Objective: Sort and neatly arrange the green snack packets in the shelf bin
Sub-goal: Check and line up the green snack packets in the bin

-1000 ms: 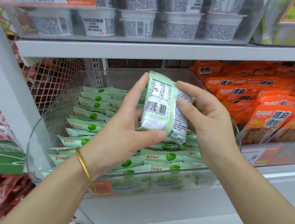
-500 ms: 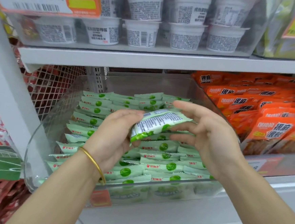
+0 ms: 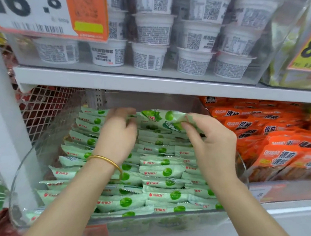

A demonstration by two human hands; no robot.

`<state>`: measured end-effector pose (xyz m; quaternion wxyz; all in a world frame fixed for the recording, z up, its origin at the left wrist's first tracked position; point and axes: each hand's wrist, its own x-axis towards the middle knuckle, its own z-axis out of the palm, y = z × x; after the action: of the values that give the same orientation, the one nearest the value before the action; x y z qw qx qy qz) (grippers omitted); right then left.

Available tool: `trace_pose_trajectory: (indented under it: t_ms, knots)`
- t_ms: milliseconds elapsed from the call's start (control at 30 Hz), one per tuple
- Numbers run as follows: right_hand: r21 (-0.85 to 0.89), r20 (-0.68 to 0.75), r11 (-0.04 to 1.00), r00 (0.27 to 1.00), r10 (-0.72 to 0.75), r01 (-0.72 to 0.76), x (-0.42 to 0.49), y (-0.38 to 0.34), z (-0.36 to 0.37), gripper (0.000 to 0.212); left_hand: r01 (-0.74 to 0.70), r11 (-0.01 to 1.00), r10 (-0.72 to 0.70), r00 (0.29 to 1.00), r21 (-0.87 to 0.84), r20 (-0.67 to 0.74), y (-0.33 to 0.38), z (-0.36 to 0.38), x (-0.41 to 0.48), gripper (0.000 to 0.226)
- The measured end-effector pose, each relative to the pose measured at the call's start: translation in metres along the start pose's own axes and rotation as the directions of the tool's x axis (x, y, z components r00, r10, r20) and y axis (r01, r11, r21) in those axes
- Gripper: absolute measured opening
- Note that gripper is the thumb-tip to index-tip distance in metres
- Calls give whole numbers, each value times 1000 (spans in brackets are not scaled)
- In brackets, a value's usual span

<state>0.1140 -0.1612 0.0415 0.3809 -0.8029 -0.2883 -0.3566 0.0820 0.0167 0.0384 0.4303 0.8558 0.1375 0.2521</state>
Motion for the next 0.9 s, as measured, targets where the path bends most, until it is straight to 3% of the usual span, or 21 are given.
trace_pose_trajectory:
  t_ms: [67,167,233,400,467,567,733,900]
  knots:
    - [-91,13,995,999,-45,46,9,1,8,21,-139,945,108,987,297,117,-12,6,6,25]
    - [-234,80,968,994,-75,92,26,2,28,25,-174,828,-10,946,533,325,-13,9,6,42]
    - [-328,155,938,986,-65,114,34,2,39,13,-185,782,-60,928,595,367,-15,10,6,47]
    - [-455,516,883,842,155,116,53,0,44,17,-167,774,-99,921,610,377,-15,7,5,49]
    - [-559,542,807,821,180,192,57,-3,48,12,-163,773,-103,922,613,374,-15,6,4,49]
    - [-597,558,770,807,196,226,58,-5,57,30,-150,778,-104,927,611,360,-14,6,2,49]
    - [-528,597,806,792,128,269,65,1,72,17,-150,779,-104,926,608,362,-13,6,1,50]
    - [-473,691,816,715,109,333,61,9,85,15,-125,803,-105,933,583,343,-11,5,5,50]
